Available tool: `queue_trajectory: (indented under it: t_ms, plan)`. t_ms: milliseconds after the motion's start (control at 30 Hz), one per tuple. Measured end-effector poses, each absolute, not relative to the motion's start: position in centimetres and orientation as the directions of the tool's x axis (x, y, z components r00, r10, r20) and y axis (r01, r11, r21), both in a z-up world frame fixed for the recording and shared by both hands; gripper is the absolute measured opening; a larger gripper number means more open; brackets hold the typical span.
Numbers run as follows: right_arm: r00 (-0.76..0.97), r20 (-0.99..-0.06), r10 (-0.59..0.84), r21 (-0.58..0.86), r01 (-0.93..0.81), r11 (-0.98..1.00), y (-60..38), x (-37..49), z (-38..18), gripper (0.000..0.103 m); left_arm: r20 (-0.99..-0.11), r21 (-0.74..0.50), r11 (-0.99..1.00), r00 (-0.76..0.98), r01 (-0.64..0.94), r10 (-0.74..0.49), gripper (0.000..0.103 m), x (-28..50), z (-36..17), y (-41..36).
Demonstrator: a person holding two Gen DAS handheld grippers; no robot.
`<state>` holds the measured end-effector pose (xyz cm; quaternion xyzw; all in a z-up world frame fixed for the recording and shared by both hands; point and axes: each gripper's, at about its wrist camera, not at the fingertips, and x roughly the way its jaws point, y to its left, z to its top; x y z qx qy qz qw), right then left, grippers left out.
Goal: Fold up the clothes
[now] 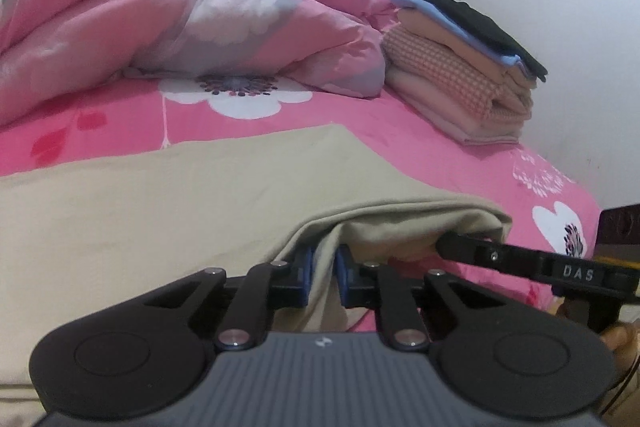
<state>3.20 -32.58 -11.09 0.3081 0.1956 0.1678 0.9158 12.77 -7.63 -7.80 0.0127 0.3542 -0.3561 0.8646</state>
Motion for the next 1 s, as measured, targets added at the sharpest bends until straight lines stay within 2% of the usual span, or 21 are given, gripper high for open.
queue_trajectory:
  t_ms: [267, 333, 433, 533, 600, 667, 800, 900, 1000]
  plan:
    - [0.898, -0.258, 0.356, 0.553, -0.165, 0.817, -31.8, 3.0, -10.5, 0.005, -0.622, -0.189, 0.730, 0.495, 0.657, -0.607, 0.018, 12.0, -7.8, -8.0]
    - [0.896, -0.260, 0.359, 0.544, -0.172, 0.822, -31.7, 3.1, -10.5, 0.005, -0.619, -0.184, 0.724, 0.493, 0.665, -0.611, 0.023, 11.8, -7.8, -8.0]
    - [0.885, -0.271, 0.379, 0.530, -0.191, 0.826, -31.2, 3.5, -10.5, 0.007, -0.614, -0.179, 0.716, 0.491, 0.675, -0.617, 0.024, 11.5, -7.8, -8.0]
    - [0.872, -0.284, 0.398, 0.516, -0.211, 0.830, -30.8, 3.8, -10.6, 0.021, -0.612, -0.191, 0.712, 0.485, 0.676, -0.624, 0.027, 11.5, -7.9, -7.9]
    - [0.867, -0.279, 0.413, 0.492, -0.241, 0.837, -30.2, 3.7, -10.3, 0.041, -0.612, -0.198, 0.708, 0.479, 0.678, -0.629, 0.031, 11.5, -8.0, -7.8]
    - [0.866, -0.268, 0.422, 0.458, -0.270, 0.847, -29.4, 3.6, -10.0, 0.053, -0.611, -0.197, 0.702, 0.474, 0.684, -0.633, 0.037, 11.4, -8.0, -7.8]
    - [0.875, -0.295, 0.384, 0.432, -0.236, 0.870, -29.0, 3.8, -9.7, 0.055, -0.609, -0.171, 0.699, 0.483, 0.694, -0.629, 0.039, 10.7, -7.9, -7.6]
    - [0.863, -0.327, 0.386, 0.471, -0.206, 0.858, -29.6, 3.5, -10.1, 0.058, -0.608, -0.146, 0.702, 0.497, 0.697, -0.619, 0.039, 10.4, -8.0, -7.6]
    - [0.856, -0.315, 0.409, 0.510, -0.211, 0.834, -29.9, 3.4, -9.9, 0.058, -0.606, -0.118, 0.693, 0.501, 0.711, -0.617, 0.042, 9.8, -8.0, -7.8]
